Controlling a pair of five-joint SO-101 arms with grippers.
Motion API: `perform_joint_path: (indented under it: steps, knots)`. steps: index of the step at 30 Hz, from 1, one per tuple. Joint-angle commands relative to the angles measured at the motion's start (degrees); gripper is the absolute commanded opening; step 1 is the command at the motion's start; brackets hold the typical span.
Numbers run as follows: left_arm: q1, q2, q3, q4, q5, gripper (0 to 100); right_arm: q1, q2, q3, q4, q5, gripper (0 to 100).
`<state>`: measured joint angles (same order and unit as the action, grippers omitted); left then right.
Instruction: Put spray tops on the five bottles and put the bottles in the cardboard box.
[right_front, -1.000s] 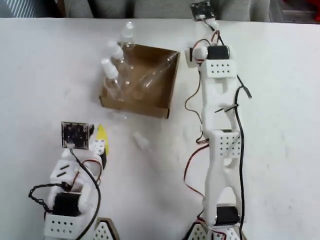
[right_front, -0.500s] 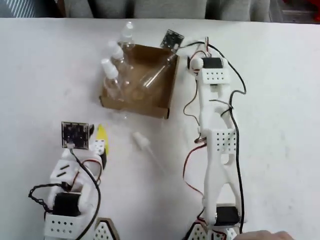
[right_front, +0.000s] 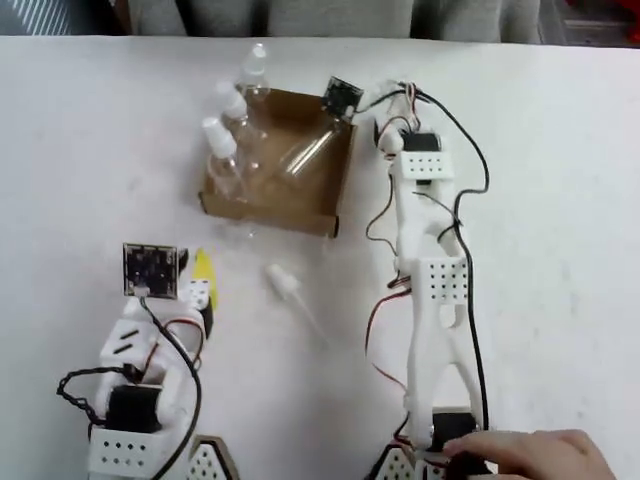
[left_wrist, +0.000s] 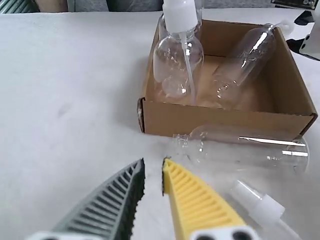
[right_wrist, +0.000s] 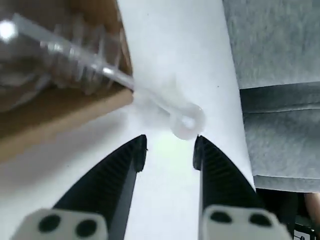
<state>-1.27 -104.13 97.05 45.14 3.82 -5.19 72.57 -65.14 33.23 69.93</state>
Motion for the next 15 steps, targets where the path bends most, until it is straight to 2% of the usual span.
perform_joint_path:
  steps: [1, 9, 15]
  knots:
    - [-0.40, -0.57, -0.09, -0.88, -0.44, 9, 0.48, -0.31, -0.88, -5.23, 0.62, 13.5]
    - [-0.48, -0.57, -0.09, -0.88, -0.44, 9, 0.04, 3.38, -0.88, -12.26, 0.70, 13.4]
    - [-0.48, -0.57, -0.09, -0.88, -0.44, 9, -0.66, 6.37, -0.88, -21.58, 2.64, 13.4]
